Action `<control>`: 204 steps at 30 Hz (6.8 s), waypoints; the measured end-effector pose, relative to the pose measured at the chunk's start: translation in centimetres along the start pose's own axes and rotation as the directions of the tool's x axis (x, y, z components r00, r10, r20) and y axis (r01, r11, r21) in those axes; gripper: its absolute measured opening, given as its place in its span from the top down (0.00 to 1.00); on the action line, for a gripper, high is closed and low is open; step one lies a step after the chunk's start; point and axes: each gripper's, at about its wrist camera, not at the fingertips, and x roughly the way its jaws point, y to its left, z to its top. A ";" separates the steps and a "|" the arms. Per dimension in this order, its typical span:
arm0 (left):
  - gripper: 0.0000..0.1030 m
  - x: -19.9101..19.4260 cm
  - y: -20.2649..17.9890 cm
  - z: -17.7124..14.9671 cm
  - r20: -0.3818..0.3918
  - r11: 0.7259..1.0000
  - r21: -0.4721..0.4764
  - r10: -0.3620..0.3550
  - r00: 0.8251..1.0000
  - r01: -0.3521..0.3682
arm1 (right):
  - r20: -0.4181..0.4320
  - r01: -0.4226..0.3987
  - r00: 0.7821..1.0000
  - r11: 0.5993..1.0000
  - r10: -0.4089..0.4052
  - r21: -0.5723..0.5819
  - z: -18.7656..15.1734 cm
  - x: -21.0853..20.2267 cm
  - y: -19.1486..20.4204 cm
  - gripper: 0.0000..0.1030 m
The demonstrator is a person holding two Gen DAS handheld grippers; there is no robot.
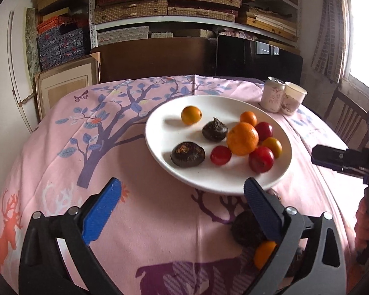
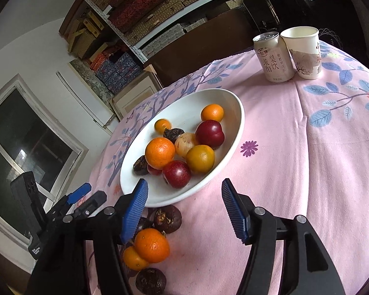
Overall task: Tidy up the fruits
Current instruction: 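Release the orange on the plate with the left tool while the right tool releases its fruit, then grasp an orange with the right tool while the left tool grasps another orange, then place the orange on the plate with the right tool while the left tool places its orange, then grasp a dark brown fruit with the left tool while the right tool grasps another, then place the dark brown fruit on the plate with the left tool while the right tool places its fruit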
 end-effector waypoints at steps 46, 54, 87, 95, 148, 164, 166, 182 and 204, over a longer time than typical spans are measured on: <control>0.54 -0.7 -7.1 -5.5 -0.174 0.956 0.077 -0.268 0.948 0.285 | -0.056 0.031 0.998 0.993 -0.038 -0.117 -3.5 -1.6 3.2 0.62; 0.66 -1.3 -7.3 -5.8 -0.168 0.949 0.089 -0.284 0.944 0.302 | -0.032 0.032 0.999 0.997 -0.034 -0.077 -3.0 -2.2 2.2 0.62; 0.21 7.9 0.8 7.3 -0.003 0.998 -0.048 -0.051 0.999 0.051 | 0.021 0.075 0.997 0.997 -0.074 -0.014 8.8 7.3 1.5 0.40; 0.08 3.0 -0.1 3.5 0.023 1.000 -0.016 -0.008 1.000 0.009 | 0.070 0.065 0.996 0.994 -0.058 -0.089 5.8 2.1 3.7 0.34; 0.61 3.5 -0.3 -3.4 -0.203 0.996 -0.008 -0.092 0.975 0.092 | -0.093 0.249 0.940 0.845 -0.329 -0.474 -5.2 6.6 8.2 0.37; 0.61 -1.1 -3.6 -2.1 -0.077 0.986 0.075 -0.145 0.986 0.151 | 0.002 0.118 0.992 0.938 -0.124 -0.326 -4.6 -2.6 6.0 0.60; 0.61 -1.0 -3.4 -0.5 -0.062 0.988 0.076 -0.132 0.989 0.136 | 0.023 0.121 0.992 0.943 -0.120 -0.309 -3.2 -2.9 5.9 0.60; 0.31 9.0 0.5 7.6 -0.075 0.996 -0.038 -0.077 0.994 0.074 | 0.015 0.155 0.988 0.970 -0.155 -0.189 7.7 7.3 3.9 0.43; 0.09 -1.7 -4.0 -1.6 0.009 0.991 0.079 -0.111 0.994 0.110 | 0.075 0.167 0.985 0.977 -0.158 -0.132 -0.6 -2.6 1.0 0.32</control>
